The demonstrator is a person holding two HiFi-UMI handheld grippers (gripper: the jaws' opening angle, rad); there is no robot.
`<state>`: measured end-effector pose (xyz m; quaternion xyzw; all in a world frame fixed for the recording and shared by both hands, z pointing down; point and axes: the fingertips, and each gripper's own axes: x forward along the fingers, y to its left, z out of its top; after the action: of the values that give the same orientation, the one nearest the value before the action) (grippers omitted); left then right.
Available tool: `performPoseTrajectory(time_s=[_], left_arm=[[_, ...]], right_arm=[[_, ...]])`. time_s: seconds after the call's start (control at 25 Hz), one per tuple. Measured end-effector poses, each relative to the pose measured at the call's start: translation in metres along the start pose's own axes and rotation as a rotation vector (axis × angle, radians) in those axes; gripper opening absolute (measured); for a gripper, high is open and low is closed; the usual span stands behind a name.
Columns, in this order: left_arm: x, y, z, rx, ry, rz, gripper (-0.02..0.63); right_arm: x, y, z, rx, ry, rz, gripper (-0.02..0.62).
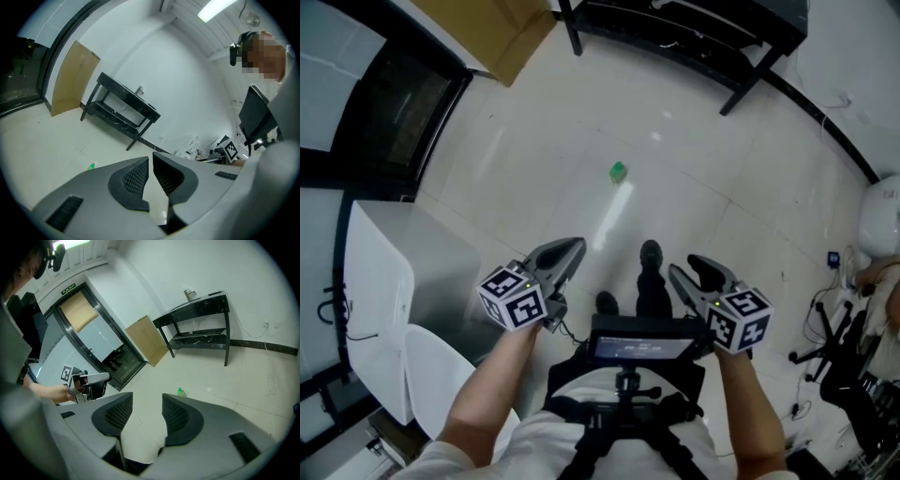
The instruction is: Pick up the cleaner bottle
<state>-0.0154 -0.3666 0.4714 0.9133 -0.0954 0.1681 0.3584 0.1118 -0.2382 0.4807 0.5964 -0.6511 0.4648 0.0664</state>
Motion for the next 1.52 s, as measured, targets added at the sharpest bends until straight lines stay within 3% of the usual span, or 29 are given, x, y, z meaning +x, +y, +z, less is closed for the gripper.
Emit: performPoseTrajectory(time_s=[0.28,0.6,0.76,1.04,1.52], left_arm=[[0.048,0.032,-0.004,-0.028,0.020,0.023,0.023],[0.092,0.079,-0.024,-0.059,0.045,0.083,0.069],[0.110,0.111,-0.041,-0.045,0.062,0.142,0.108],[0.141,0.169,-0.076,0.036,0.128,0.283,0.110],[0.208,0.228,-0.125,0.097,0.187,0.263,0.110]], right_arm=[[0.017,-0.046,-0.005,0.068,0.033,-0.019,0.202],[0.045,-0.082,-0.009,0.086,0.087,-0.009,0.204],[0.064,-0.098,-0.016,0.103,0.114,-0.001,0.202],[0.092,-0.122,-0.030,0.116,0.152,0.035,0.202],[0.115,-0.167,-0.066,0.161,0.201,0.044,0.202]])
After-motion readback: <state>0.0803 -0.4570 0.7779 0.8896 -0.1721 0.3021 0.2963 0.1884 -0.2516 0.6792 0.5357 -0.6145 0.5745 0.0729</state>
